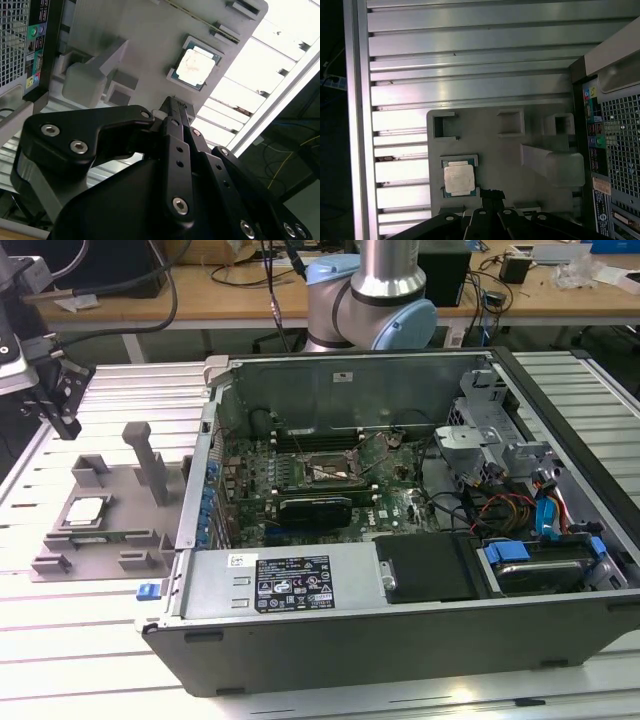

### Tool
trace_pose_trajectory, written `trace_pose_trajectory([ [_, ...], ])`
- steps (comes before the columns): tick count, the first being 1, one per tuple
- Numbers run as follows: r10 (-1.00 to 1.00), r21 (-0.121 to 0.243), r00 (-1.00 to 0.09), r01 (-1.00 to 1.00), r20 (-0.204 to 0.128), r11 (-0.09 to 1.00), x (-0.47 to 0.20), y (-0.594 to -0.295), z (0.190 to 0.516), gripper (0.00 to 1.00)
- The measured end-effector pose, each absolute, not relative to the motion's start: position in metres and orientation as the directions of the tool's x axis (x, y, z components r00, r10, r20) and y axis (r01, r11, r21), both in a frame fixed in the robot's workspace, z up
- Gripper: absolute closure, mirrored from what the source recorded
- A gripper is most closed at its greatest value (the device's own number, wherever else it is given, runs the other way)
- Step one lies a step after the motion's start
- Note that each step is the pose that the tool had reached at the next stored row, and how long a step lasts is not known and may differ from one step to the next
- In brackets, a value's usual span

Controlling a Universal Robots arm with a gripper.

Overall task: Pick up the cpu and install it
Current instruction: 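Pick up the cpu and move it towards the insertion slot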

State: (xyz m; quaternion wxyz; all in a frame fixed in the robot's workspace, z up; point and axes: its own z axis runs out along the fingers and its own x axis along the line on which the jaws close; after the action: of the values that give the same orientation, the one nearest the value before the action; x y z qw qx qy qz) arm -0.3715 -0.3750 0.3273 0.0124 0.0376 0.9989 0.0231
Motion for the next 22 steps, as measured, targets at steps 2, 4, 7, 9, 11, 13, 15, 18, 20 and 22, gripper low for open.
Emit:
trace_pose_trajectory([
  [2,0.076,0.047,-0.997,0.075,-0.023,0.996,-0.371,-0.375,0.327,0.89],
  [4,0.076,0.047,-0.997,0.075,-0.023,0.996,-0.371,-0.375,0.327,0.89],
  [7,0.076,0.047,-0.997,0.075,-0.023,0.996,-0.371,-0.375,0.326,0.89],
  [9,0.076,0.045,-0.997,0.075,-0.023,0.996,-0.372,-0.375,0.324,0.89],
  [11,0.076,0.043,-0.997,0.075,-0.023,0.996,-0.373,-0.375,0.320,0.89],
  [13,0.076,0.041,-0.997,0.075,-0.024,0.996,-0.374,-0.375,0.318,0.89],
  [15,0.076,0.040,-0.997,0.075,-0.024,0.996,-0.375,-0.375,0.314,0.89],
  [18,0.076,0.038,-0.997,0.075,-0.024,0.996,-0.377,-0.375,0.309,0.89],
  [20,0.076,0.037,-0.997,0.075,-0.024,0.997,-0.378,-0.375,0.306,0.89],
  [22,0.075,0.036,-0.997,0.075,-0.024,0.997,-0.378,-0.375,0.304,0.89],
])
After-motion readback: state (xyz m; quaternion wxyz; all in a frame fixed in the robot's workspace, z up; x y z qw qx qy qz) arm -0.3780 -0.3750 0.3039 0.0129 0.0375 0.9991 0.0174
